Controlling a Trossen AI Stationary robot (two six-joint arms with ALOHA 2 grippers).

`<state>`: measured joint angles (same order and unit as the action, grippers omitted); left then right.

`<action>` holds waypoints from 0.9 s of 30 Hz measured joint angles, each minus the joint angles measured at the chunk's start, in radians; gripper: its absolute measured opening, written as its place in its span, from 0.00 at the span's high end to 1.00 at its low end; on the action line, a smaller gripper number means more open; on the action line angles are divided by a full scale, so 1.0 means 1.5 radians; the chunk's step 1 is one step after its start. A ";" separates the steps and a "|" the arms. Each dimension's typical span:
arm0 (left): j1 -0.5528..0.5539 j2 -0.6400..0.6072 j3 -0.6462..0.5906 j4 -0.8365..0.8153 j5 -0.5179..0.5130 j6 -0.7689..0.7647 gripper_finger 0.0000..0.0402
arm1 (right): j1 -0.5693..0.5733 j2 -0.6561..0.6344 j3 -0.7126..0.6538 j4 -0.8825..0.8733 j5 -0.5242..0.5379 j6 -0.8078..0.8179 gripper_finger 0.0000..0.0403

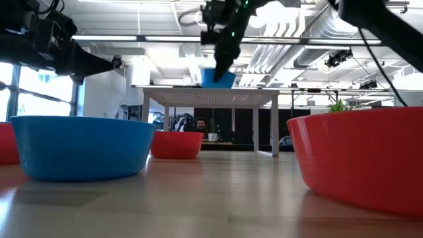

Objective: Pick & Place Mini bowls
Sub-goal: Put the blue bowl on the shelf

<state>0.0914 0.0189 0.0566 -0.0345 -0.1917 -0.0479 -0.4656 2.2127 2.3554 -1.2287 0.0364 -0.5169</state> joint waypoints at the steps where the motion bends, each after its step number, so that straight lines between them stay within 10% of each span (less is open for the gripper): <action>1: 0.000 0.000 0.000 0.005 0.000 0.000 0.98 | -0.005 0.003 -0.006 0.010 -0.001 -0.009 1.00; 27: 0.000 0.000 0.000 -0.014 0.026 0.009 0.98 | -0.018 0.022 -0.032 0.094 0.024 -0.078 0.94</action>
<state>0.0912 0.0189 0.0570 -0.0554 -0.1524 -0.0341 -0.4923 2.2459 2.3077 -1.0870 0.0727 -0.6334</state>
